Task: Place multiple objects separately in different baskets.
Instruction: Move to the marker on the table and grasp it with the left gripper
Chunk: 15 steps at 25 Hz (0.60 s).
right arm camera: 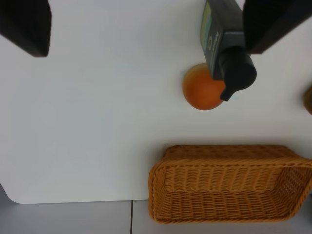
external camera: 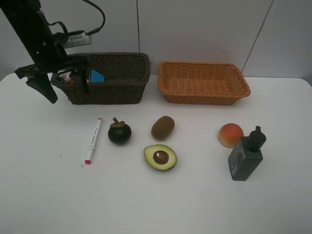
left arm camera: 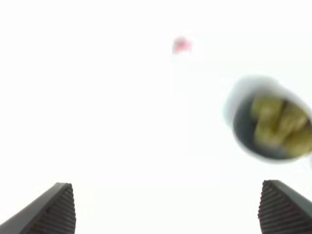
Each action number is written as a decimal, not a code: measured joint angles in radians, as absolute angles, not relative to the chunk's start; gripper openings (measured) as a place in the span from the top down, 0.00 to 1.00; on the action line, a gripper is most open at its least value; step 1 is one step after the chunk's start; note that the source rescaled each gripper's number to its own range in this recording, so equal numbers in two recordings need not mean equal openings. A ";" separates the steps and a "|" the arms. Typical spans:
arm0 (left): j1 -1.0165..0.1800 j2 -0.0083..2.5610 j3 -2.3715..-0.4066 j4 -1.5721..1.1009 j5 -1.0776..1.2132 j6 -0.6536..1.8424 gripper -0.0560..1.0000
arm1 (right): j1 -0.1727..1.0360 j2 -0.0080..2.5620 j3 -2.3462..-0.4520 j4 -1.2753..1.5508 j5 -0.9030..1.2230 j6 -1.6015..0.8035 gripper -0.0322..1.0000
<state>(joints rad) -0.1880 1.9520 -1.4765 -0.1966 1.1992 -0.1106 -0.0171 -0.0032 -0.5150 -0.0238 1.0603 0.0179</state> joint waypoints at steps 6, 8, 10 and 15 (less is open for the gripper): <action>-0.300 1.952 -1.360 -0.147 1.137 -0.166 0.08 | -0.017 -0.003 -0.515 -0.024 1.060 0.018 0.00; -0.307 1.952 -1.357 -0.135 1.105 -0.192 0.08 | -0.017 -0.003 -0.515 -0.024 1.060 0.018 0.00; -0.309 1.952 -1.356 -0.119 1.082 -0.219 0.08 | -0.017 -0.003 -0.515 -0.024 1.060 0.018 0.00; -0.309 1.976 -1.356 -0.097 1.008 -0.265 0.08 | -0.017 -0.003 -0.515 -0.024 1.060 0.018 0.00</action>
